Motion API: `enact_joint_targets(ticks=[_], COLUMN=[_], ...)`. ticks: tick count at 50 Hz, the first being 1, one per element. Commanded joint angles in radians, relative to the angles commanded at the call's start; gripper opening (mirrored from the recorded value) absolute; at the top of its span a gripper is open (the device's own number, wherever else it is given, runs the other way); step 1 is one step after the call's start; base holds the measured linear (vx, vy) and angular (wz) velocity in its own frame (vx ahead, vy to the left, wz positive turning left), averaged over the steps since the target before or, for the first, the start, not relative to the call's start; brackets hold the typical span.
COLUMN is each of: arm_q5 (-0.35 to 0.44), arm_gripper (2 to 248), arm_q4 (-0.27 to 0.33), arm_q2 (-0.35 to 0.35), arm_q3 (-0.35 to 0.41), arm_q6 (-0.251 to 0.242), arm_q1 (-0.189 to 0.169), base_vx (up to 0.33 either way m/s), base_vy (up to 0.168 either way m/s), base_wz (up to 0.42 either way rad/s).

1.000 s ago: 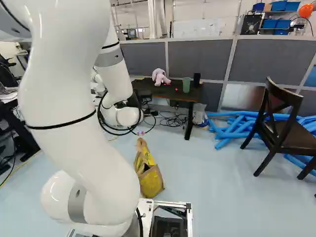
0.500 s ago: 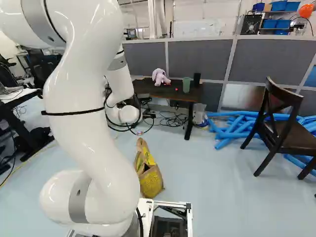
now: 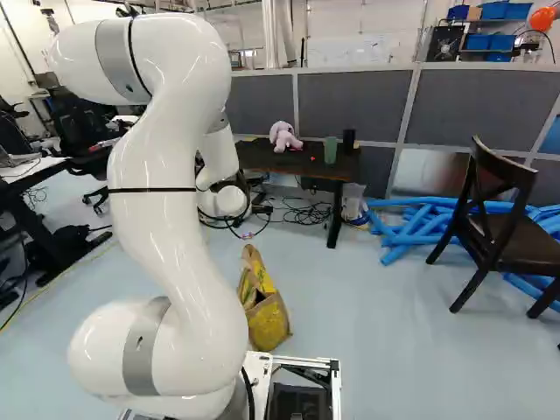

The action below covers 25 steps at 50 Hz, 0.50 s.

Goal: Pick up the bag on the ground and place it on the table

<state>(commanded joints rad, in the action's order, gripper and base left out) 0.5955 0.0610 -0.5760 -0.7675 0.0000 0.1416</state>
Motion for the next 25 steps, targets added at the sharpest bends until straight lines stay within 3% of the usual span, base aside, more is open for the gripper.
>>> enact_joint_targets(ticks=[25], arm_q5=[-0.097], arm_gripper=[247], arm_q4=[0.0], arm_q2=[-0.157], arm_q3=[-0.156], arm_q6=[0.0], arm_q1=[0.03], base_vx=[0.0], base_vy=[0.0], base_wz=[0.0])
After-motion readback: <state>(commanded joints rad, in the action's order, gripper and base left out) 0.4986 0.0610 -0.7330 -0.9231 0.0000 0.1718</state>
